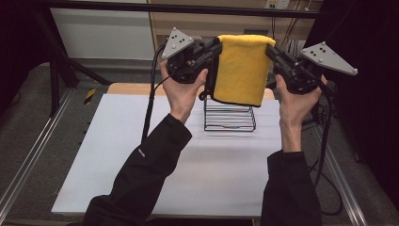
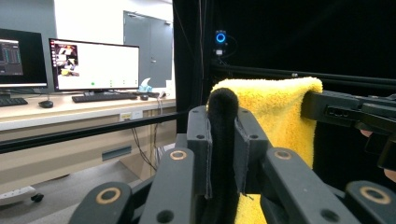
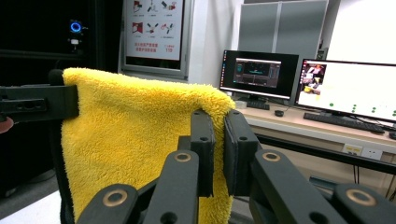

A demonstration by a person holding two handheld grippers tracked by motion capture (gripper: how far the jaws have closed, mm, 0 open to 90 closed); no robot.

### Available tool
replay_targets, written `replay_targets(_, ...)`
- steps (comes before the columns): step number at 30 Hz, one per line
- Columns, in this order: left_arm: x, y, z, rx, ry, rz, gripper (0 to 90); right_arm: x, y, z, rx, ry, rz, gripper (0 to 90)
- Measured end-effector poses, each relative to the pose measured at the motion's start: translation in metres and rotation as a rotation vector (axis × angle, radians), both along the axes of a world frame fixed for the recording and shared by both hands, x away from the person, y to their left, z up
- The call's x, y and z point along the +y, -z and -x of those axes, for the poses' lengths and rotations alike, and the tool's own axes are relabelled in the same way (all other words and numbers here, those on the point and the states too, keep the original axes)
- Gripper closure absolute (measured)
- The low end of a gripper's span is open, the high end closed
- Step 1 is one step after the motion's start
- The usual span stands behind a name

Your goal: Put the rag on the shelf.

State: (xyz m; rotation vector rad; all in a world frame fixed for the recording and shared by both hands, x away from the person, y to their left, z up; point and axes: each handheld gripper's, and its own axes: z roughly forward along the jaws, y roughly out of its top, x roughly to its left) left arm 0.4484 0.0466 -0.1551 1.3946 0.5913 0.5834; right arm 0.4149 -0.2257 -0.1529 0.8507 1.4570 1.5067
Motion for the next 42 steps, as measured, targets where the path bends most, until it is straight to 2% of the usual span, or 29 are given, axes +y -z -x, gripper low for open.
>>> replay_targets(7, -0.002, -0.014, -0.007, -0.004, -0.006, 0.013, 78.7, -0.001, -0.013, -0.008, -0.017, 0.005, -0.006, 84.1)
replay_targets(15, -0.004, -0.029, -0.017, -0.017, -0.028, -0.004, 78.7, -0.001, -0.024, -0.019, -0.031, 0.008, -0.014, 84.1)
replay_targets(19, -0.004, -0.033, -0.024, -0.009, -0.025, 0.013, 78.7, -0.001, -0.027, -0.026, -0.034, 0.008, -0.015, 84.1)
replay_targets(21, -0.005, -0.034, -0.027, -0.005, -0.027, 0.023, 78.6, -0.001, -0.03, -0.03, -0.037, 0.01, -0.017, 84.1)
replay_targets(27, -0.01, -0.035, -0.041, -0.009, -0.046, 0.006, 78.6, -0.002, -0.029, -0.045, -0.027, 0.024, -0.028, 84.1)
replay_targets(31, -0.012, -0.036, -0.049, -0.01, -0.05, 0.013, 78.7, -0.004, -0.028, -0.054, -0.028, 0.023, -0.036, 84.1)
replay_targets(34, -0.014, -0.037, -0.054, -0.029, -0.066, 0.003, 78.6, -0.004, -0.031, -0.059, -0.03, 0.023, -0.039, 84.1)
replay_targets(37, -0.013, -0.038, -0.06, -0.024, -0.067, 0.009, 78.6, -0.004, -0.033, -0.065, -0.033, 0.024, -0.026, 84.1)
replay_targets(39, -0.014, -0.038, -0.063, -0.029, -0.068, 0.015, 78.6, -0.005, -0.034, -0.069, -0.03, 0.02, -0.035, 84.1)
replay_targets(42, -0.013, -0.036, -0.069, -0.036, -0.067, 0.001, 78.7, -0.004, -0.033, -0.077, -0.021, 0.018, -0.044, 84.1)
